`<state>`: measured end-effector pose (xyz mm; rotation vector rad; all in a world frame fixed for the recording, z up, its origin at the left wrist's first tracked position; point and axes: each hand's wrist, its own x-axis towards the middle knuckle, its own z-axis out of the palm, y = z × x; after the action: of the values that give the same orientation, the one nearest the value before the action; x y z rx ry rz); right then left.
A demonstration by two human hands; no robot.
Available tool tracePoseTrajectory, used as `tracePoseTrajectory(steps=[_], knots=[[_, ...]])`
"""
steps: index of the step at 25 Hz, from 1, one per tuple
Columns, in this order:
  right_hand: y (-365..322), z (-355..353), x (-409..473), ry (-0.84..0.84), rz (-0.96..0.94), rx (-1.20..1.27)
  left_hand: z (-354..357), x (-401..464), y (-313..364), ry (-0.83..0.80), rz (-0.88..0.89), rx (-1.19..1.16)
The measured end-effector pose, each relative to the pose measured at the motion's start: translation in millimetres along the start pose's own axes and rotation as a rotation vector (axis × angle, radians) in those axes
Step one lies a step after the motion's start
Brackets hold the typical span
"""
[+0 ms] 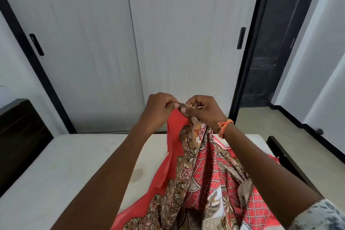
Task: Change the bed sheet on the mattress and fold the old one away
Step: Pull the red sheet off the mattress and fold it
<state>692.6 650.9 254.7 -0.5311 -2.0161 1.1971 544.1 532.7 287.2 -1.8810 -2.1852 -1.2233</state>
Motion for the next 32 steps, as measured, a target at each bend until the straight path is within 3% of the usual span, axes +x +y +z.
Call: tracePoseTrajectory(steps=[5,9,13,16,19,24,27,32], knots=[[53,-11,-22,0.117,0.035,-0.312,-8,12,7,0.292,0.047,-0.012],[109,-12,-57,0.085,0.164,-0.435,-15,20,3,0.366,0.032,-0.024],[133,-5,-84,0.208,0.225,-0.556,-18,25,2,0.449,-0.004,-0.022],[153,-6,-100,0.196,0.331,-0.612,-25,28,0,0.496,-0.055,0.020],[180,-12,-116,0.237,0.459,-0.563,-31,29,-6,0.535,-0.107,0.018],[185,-25,-125,0.360,0.624,-0.209,-39,25,-22,0.519,-0.260,0.042],[154,-52,-110,0.451,0.563,-0.009,-53,20,-55,0.458,-0.374,0.052],[99,-82,-68,0.421,0.338,-0.296,-41,7,-58,0.418,-0.494,-0.116]])
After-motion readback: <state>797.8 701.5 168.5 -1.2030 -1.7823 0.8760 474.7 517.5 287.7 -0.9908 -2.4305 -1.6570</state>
